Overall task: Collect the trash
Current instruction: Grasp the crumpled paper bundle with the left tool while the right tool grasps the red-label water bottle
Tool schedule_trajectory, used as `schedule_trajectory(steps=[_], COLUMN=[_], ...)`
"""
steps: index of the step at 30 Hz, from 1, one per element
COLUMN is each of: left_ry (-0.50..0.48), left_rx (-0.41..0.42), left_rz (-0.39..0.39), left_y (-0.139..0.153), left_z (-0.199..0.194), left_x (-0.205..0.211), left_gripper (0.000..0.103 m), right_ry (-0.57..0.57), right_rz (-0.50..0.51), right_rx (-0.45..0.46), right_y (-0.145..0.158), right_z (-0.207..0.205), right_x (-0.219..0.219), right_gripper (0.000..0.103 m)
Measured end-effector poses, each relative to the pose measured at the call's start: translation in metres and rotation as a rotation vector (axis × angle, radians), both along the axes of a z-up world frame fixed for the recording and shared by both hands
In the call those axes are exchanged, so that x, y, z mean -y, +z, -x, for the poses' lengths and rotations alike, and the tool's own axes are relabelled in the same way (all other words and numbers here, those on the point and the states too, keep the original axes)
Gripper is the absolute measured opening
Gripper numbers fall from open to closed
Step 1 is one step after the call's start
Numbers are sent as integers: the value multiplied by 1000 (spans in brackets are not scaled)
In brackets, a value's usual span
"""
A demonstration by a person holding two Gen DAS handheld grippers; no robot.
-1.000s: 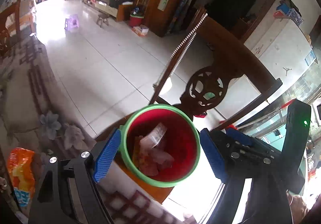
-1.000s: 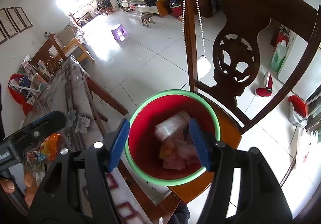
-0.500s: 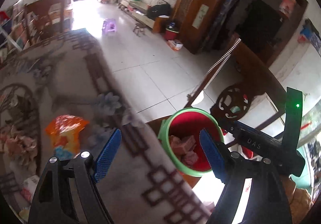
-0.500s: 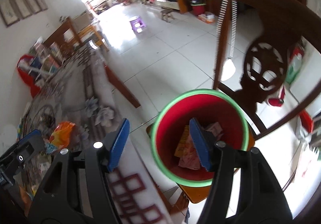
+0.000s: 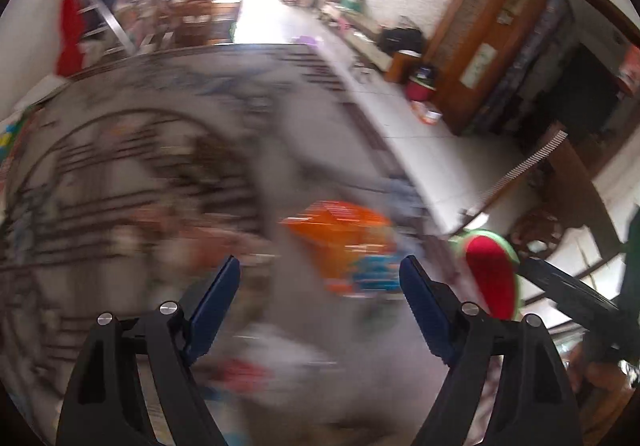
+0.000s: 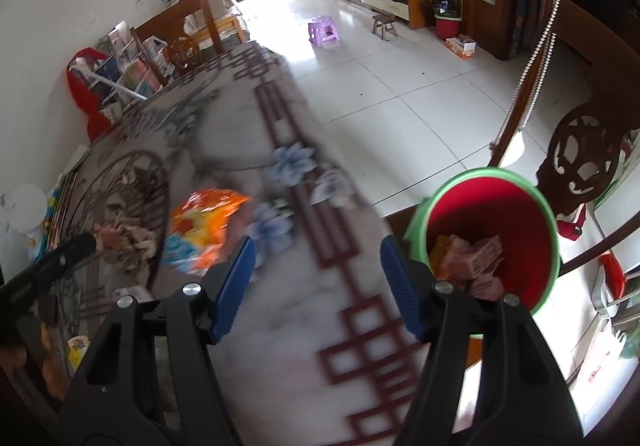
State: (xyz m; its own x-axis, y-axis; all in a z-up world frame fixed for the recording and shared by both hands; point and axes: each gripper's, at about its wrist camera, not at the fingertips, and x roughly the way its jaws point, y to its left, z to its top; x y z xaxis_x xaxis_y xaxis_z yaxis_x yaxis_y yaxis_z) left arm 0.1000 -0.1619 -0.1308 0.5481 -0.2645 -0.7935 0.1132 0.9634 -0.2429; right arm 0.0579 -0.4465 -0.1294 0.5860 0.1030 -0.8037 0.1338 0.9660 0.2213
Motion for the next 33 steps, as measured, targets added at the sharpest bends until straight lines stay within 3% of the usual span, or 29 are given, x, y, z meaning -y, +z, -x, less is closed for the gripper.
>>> schedule_trajectory(steps=[3,7,17,19,21,23,25,28,33], left_ry=[68,126,31,3,-1,0,4,24,77], left_rx=[-18,-108,-238,-271,-290,-293,-274,-229,-171], left_rz=[-49,-13,8,2,45,102,108,92,70], left_y=[-12,-38,-86,-96,-101,-102,-99,-88,-68], left_z=[-14,-46,-104,-110,-110,-105,-100,-86,-59], left_x=[-52,-114,-115,-109,-110,-113,-117,-127,-149], left_gripper=[78,76,76,68,57,47,39,37,37], right_ry=[6,26,174,220,273,342,416,537,696], right_rz=[1,-8,9,10,22,41,82,180,255], right_rx=[-13,-33,-103,-130,-149,-160,-167,-160,-208], right_y=[-3,-8,-19,-23,-27,-27,-27,-24,-39], right_z=[6,15,26,23,18,12,6,-3,-20], right_x=[-29,-69,-142,-153,-165,-177,-190,-211,-234], right_gripper=[65,65,72,74,74,74,74,78,81])
